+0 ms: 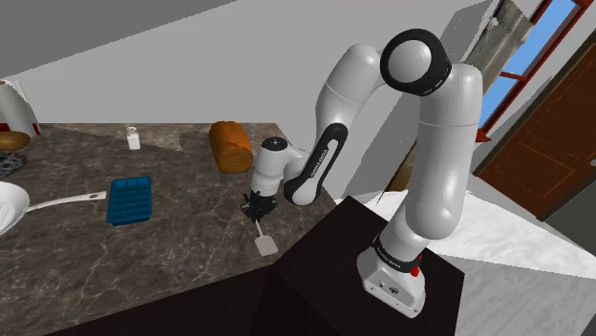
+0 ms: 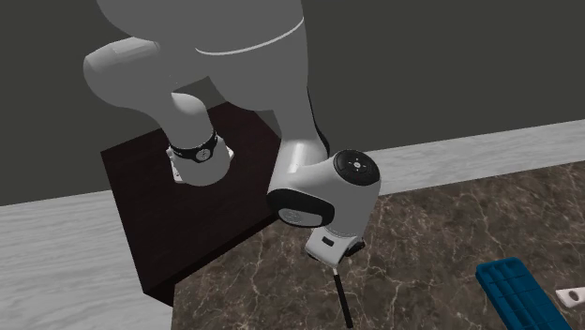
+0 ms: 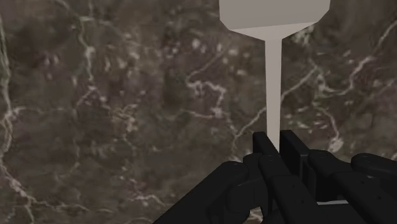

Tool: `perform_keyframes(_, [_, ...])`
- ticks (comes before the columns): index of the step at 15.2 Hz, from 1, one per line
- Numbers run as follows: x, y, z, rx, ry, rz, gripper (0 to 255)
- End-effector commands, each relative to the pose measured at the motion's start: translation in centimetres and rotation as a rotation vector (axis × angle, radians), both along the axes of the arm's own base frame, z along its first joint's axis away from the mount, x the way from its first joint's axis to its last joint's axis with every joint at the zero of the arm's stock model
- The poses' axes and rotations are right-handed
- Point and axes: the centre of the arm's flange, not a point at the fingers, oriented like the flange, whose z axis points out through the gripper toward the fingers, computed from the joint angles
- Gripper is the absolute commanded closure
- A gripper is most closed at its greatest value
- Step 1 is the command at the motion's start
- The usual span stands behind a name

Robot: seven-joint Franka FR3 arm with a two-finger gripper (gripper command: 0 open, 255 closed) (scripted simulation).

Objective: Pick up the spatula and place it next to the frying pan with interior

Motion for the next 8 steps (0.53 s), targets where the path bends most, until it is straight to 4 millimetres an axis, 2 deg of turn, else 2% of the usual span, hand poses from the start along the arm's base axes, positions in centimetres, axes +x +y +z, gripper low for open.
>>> perform_keyframes(1, [0.0,0.0,0.0,0.0,0.0,0.0,255])
perform_keyframes(6, [0.0,0.0,0.0,0.0,0.0,0.0,255])
perform_keyframes(8, [0.0,0.0,1.0,0.0,0.0,0.0,255])
